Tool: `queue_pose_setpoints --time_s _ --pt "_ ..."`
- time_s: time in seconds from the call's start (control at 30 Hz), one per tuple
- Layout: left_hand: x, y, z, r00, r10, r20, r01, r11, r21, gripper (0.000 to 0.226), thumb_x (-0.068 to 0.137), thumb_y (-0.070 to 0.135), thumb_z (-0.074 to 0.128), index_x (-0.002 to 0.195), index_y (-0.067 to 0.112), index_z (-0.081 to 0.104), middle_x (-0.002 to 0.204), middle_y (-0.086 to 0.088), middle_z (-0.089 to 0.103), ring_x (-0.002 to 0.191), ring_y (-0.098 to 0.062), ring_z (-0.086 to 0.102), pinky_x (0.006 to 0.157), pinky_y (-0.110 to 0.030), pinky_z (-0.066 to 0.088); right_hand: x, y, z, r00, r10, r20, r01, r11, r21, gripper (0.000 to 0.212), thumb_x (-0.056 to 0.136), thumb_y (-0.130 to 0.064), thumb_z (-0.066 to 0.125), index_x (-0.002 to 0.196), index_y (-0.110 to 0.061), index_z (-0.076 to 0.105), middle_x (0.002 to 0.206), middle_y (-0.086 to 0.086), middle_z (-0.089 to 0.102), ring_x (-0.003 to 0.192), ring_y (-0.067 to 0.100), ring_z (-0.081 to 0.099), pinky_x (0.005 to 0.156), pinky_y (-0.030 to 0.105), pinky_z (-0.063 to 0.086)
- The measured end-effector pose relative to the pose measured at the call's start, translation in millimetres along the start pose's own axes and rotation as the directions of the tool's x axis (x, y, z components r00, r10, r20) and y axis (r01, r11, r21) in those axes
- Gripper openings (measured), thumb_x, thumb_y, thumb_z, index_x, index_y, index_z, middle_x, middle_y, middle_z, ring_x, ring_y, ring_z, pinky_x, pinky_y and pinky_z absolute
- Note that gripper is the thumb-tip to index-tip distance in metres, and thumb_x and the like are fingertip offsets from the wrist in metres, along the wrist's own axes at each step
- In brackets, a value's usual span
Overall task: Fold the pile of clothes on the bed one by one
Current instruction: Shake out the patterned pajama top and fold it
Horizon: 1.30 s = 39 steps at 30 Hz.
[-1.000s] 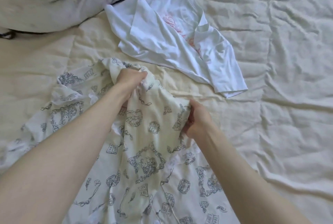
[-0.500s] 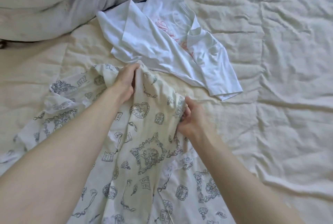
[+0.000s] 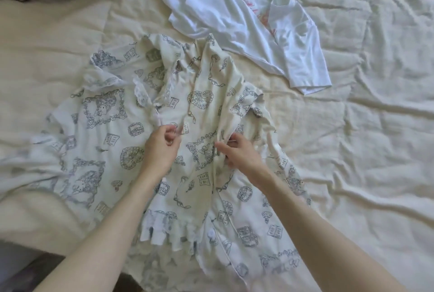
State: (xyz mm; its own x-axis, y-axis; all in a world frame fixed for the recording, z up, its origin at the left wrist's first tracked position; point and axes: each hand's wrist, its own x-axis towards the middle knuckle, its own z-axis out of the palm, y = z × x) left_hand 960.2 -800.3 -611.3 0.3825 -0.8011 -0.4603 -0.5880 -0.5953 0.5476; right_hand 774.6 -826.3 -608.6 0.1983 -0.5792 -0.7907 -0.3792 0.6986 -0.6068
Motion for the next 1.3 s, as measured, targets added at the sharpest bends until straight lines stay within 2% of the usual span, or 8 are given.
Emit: queue_pose_setpoints --time_s 0.13,0.27,0.43,0.63,0.77,0.97,1.13,1.3 --pt "-55.7 -43.4 -11.4 0.995 -0.086 -0.047 0.086 0.996 -0.003 0.018 0.088 0.028 0.064 0.102 0.018 0.060 0.098 -0.002 0.059 0.088 -0.017 0.057 0.079 -0.035 0.050 -15.0 8.3 15.2 0.995 -0.017 0.103 0.051 0.940 -0.336 0.027 0.090 -0.028 0.062 0.108 -0.012 0.050 0.098 0.006 0.063 0.087 0.020 0.064 0.077 0.036 0.055" --pt "-99.1 -82.5 -14.5 0.950 -0.283 0.134 0.273 0.958 0.086 0.037 0.085 0.034 0.067 0.112 0.010 0.061 0.106 -0.010 0.054 0.098 -0.024 0.055 0.088 -0.038 0.046 -35.0 18.6 30.3 1.000 -0.013 0.013 0.015 0.993 -0.116 0.021 0.091 -0.023 0.062 0.094 -0.003 0.059 0.087 0.013 0.063 0.074 0.024 0.060 0.068 0.031 0.050" --pt "-121.2 -97.4 -29.4 0.964 -0.216 0.153 0.235 0.965 -0.113 0.011 0.091 0.022 0.061 0.081 0.017 0.060 0.072 -0.001 0.058 0.064 -0.016 0.050 0.057 -0.022 0.037 -63.7 45.5 57.1 0.993 -0.056 -0.102 0.056 0.998 0.003 0.008 0.089 -0.016 0.061 0.082 -0.012 0.061 0.071 -0.003 0.058 0.059 0.003 0.051 0.055 0.008 0.038" --pt "-122.7 -101.1 -49.7 0.998 -0.059 0.032 0.063 0.983 -0.173 0.017 0.095 0.020 0.054 0.084 0.010 0.063 0.070 0.002 0.058 0.059 -0.008 0.051 0.052 -0.011 0.034 -74.7 63.1 90.0 0.985 0.153 0.082 -0.173 0.870 0.462 0.021 0.095 -0.005 0.052 0.075 -0.010 0.054 0.065 0.002 0.048 0.047 0.006 0.043 0.045 0.018 0.033" --pt "-120.7 -96.2 -50.0 0.967 -0.148 0.207 0.225 0.878 -0.423 0.014 0.097 0.023 0.049 0.085 0.022 0.055 0.078 0.003 0.063 0.058 0.003 0.059 0.046 -0.011 0.042 -75.8 62.4 89.5 0.985 0.161 0.066 -0.174 0.924 0.342 0.024 0.094 -0.014 0.055 0.071 -0.013 0.046 0.060 -0.001 0.030 0.050 0.010 0.026 0.052 0.026 0.017" --pt "-125.5 -96.9 -62.3 0.883 -0.277 0.379 0.468 0.589 -0.659 0.011 0.093 0.018 0.057 0.103 0.016 0.056 0.088 -0.001 0.066 0.070 -0.009 0.065 0.048 -0.021 0.053 -91.6 47.5 92.3 0.999 0.043 -0.024 -0.032 0.943 0.331 0.011 0.095 -0.012 0.053 0.088 -0.007 0.060 0.079 0.001 0.067 0.076 0.014 0.062 0.076 0.026 0.051" --pt "-131.6 -108.3 -73.4 0.851 -0.298 0.434 0.525 0.427 -0.736 0.009 0.091 0.015 0.058 0.099 0.011 0.058 0.092 -0.008 0.066 0.067 -0.017 0.068 0.048 -0.031 0.056 -106.6 58.6 106.8 0.975 0.166 0.145 -0.205 0.925 0.321 0.023 0.093 -0.022 0.059 0.104 -0.002 0.055 0.081 0.006 0.057 0.073 0.018 0.056 0.069 0.030 0.048" --pt "-150.9 -134.7 -73.5 0.945 -0.214 0.247 0.325 0.696 -0.640 0.006 0.092 0.018 0.057 0.093 0.023 0.060 0.086 0.003 0.069 0.067 -0.003 0.068 0.050 -0.018 0.052 -123.4 77.2 123.0 0.955 0.192 0.225 -0.226 0.965 0.132 0.010 0.088 -0.013 0.065 0.085 -0.005 0.059 0.073 0.002 0.063 0.065 0.014 0.062 0.064 0.026 0.053"
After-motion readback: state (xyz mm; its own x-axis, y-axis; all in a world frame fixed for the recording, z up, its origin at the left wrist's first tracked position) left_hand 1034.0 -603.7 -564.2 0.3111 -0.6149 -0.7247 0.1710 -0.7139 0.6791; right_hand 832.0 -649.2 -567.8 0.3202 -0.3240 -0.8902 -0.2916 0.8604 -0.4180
